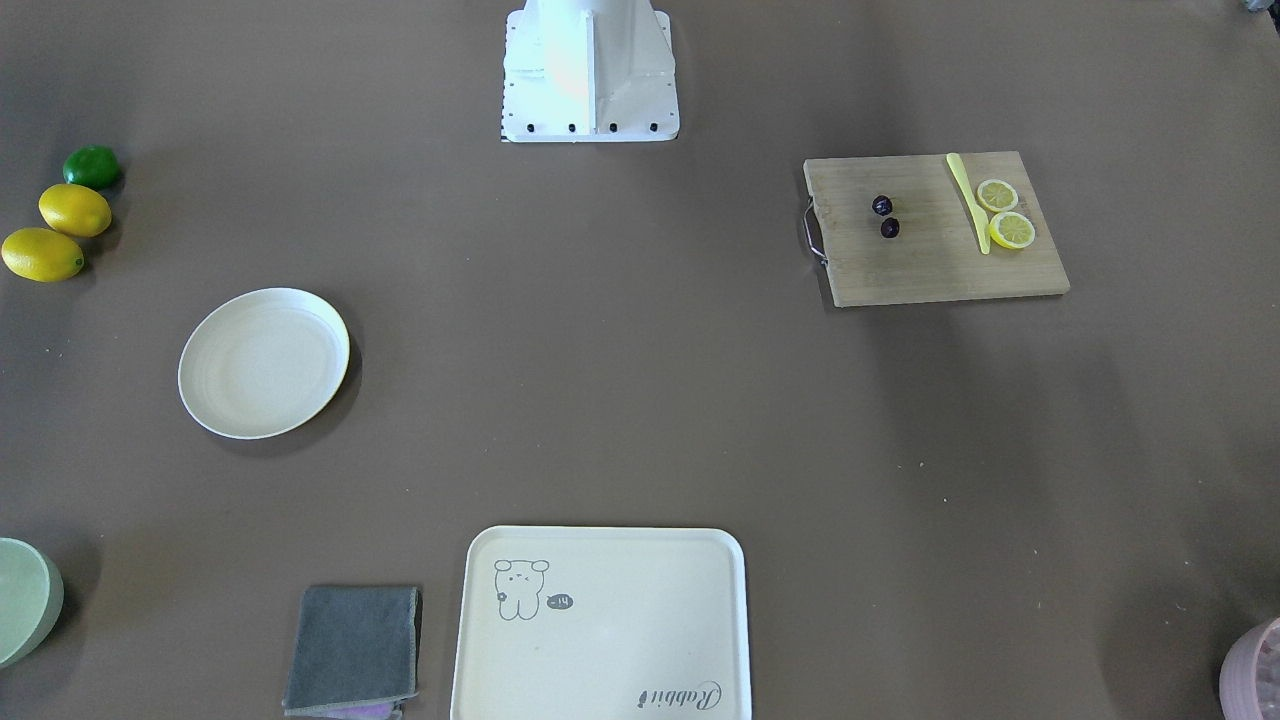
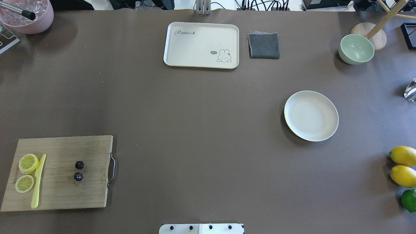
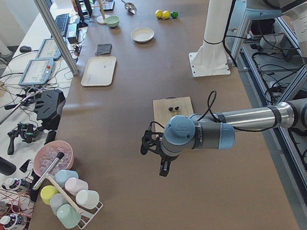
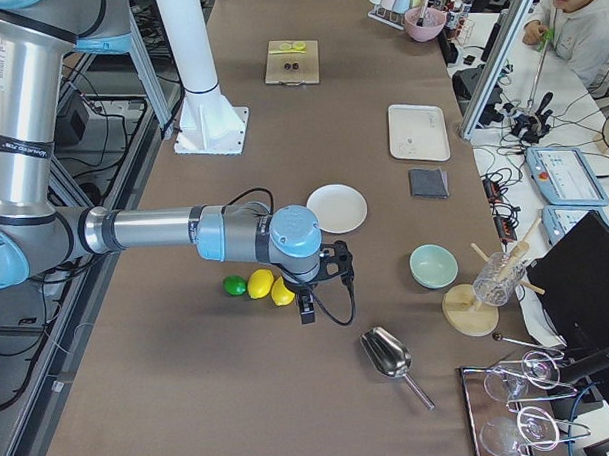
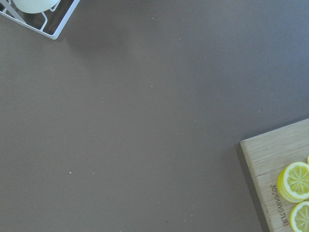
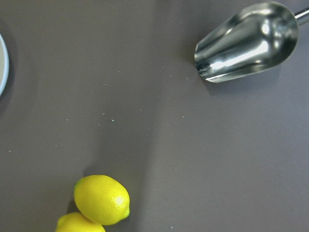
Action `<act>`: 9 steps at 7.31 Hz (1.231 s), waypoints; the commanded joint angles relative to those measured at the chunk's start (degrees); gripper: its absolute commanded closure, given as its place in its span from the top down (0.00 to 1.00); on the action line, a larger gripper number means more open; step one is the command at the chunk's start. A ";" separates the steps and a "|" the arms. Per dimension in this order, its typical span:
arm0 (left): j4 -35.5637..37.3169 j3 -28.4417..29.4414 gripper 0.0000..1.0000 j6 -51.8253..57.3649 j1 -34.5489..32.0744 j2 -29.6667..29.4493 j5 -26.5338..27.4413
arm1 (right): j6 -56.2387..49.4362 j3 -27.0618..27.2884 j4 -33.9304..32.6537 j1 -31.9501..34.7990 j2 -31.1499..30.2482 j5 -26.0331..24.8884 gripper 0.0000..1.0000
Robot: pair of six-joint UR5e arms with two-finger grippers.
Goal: Place red cherry on plate
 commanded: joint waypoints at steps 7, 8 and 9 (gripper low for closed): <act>-35.20 -2.93 0.98 -57.95 30.32 -0.34 6.57 | 43.90 -3.99 24.02 -29.89 10.75 -6.27 0.98; -35.42 -3.02 0.98 -61.25 33.33 -0.43 9.13 | 49.41 -9.57 25.71 -31.15 15.03 -7.19 0.93; -36.21 -3.02 0.98 -63.46 36.14 -0.43 10.46 | 50.59 -14.06 29.38 -32.81 17.42 -7.46 0.93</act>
